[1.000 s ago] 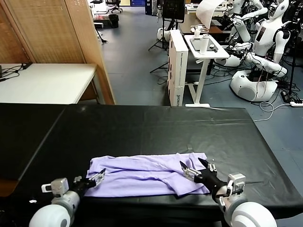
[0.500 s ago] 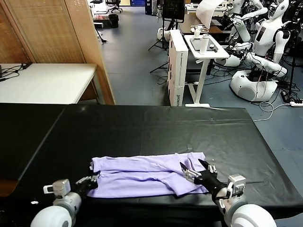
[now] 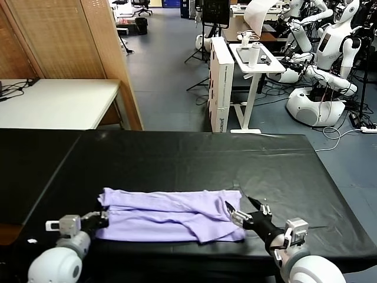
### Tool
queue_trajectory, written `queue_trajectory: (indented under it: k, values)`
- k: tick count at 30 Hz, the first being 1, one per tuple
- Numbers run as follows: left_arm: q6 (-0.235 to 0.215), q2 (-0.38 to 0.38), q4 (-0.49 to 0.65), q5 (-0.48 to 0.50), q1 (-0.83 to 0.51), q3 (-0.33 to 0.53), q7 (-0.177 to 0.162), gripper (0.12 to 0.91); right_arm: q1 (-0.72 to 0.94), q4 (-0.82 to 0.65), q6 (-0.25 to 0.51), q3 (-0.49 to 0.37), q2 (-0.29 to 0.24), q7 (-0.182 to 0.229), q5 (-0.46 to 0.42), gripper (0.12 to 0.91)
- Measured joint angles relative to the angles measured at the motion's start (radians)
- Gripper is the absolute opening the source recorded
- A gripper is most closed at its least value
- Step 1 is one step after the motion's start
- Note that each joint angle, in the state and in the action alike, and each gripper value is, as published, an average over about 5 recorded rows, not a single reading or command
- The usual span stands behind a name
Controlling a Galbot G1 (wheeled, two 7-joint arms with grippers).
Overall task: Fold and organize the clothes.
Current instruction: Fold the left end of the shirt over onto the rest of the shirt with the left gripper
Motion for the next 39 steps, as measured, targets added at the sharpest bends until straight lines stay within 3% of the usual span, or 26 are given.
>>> queue_trajectory:
  k: [7, 12, 18, 24, 32, 39]
  values:
    - [-0.068, 0.079, 0.006, 0.089, -0.032, -0.059, 0.024, 0.177, 0.007, -0.012, 0.0, -0.003, 0.013, 0.003, -0.004, 0.907]
    - [-0.062, 0.131, -0.033, 0.076, -0.02, -0.084, 0.034, 0.177, 0.004, -0.023, 0.001, -0.004, 0.022, 0.006, -0.007, 0.907]
    - [0.0, 0.155, -0.113, -0.027, -0.01, -0.049, 0.021, 0.177, -0.001, -0.027, 0.001, 0.003, 0.026, 0.011, -0.008, 0.907]
    - [0.001, 0.167, -0.161, -0.215, -0.04, 0.007, -0.029, 0.177, -0.006, -0.033, 0.002, 0.007, 0.034, 0.015, -0.01, 0.907]
    - [0.002, 0.189, -0.171, -0.401, -0.08, 0.071, -0.051, 0.177, -0.009, -0.045, 0.003, 0.008, 0.052, 0.018, -0.024, 0.907]
    - [0.002, 0.196, -0.166, -0.424, -0.13, 0.166, -0.041, 0.177, -0.026, -0.039, 0.035, 0.015, 0.059, 0.011, -0.042, 0.907]
